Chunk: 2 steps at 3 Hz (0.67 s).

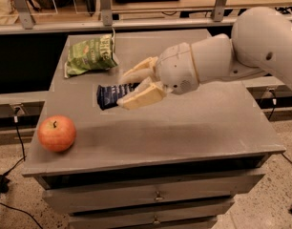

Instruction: Move rxbar blueberry near apple

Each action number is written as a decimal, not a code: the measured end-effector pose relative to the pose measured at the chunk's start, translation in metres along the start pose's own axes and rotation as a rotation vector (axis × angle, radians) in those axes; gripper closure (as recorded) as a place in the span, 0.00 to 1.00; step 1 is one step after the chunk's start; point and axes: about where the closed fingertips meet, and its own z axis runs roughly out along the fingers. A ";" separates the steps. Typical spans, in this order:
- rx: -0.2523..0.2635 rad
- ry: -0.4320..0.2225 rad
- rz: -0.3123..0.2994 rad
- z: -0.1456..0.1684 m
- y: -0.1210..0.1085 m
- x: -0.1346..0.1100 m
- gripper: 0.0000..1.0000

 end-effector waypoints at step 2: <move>-0.027 0.021 0.039 0.025 0.009 0.029 1.00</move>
Offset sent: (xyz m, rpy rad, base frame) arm 0.0041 0.0091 -0.0539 -0.0247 0.0636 -0.0062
